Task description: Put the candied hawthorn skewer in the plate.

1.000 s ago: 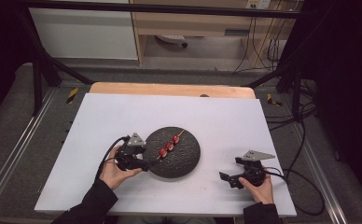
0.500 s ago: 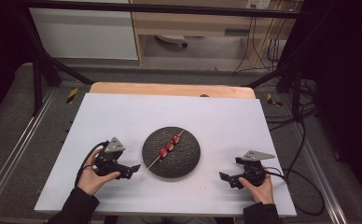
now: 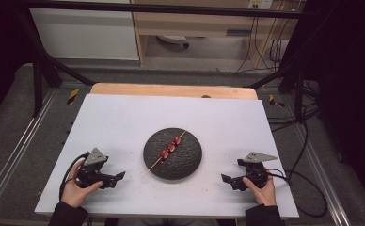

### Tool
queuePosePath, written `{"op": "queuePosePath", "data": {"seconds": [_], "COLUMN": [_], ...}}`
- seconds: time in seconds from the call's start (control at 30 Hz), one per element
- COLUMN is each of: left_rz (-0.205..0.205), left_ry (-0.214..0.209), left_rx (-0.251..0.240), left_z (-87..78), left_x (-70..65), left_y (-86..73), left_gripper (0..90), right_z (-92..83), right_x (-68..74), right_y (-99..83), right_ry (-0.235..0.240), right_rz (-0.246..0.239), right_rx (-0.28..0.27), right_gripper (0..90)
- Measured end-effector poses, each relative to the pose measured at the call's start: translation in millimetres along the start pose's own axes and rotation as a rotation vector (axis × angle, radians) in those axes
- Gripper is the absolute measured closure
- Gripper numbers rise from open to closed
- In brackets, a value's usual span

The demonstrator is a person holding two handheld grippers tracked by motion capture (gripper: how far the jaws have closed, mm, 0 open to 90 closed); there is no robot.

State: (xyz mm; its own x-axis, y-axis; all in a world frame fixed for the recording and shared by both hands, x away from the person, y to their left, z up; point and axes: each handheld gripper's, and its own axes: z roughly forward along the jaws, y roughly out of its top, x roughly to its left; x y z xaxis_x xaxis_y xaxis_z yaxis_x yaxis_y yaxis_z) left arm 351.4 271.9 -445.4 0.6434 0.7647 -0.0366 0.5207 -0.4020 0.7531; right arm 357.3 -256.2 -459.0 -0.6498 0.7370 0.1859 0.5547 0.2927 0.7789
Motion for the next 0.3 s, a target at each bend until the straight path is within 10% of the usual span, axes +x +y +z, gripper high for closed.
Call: {"op": "queuePosePath", "data": {"seconds": [0.3], "left_rz": [-0.013], "left_ry": [0.01], "left_rx": [-0.01], "left_z": [-3.0], "left_x": [5.6], "left_y": [-9.2], "left_gripper": [7.0], "right_z": [-0.4], "right_x": [0.1], "right_y": [-0.2], "right_ry": [-0.001], "right_rz": [0.002], "right_rx": [0.014], "right_gripper": [0.5]}}
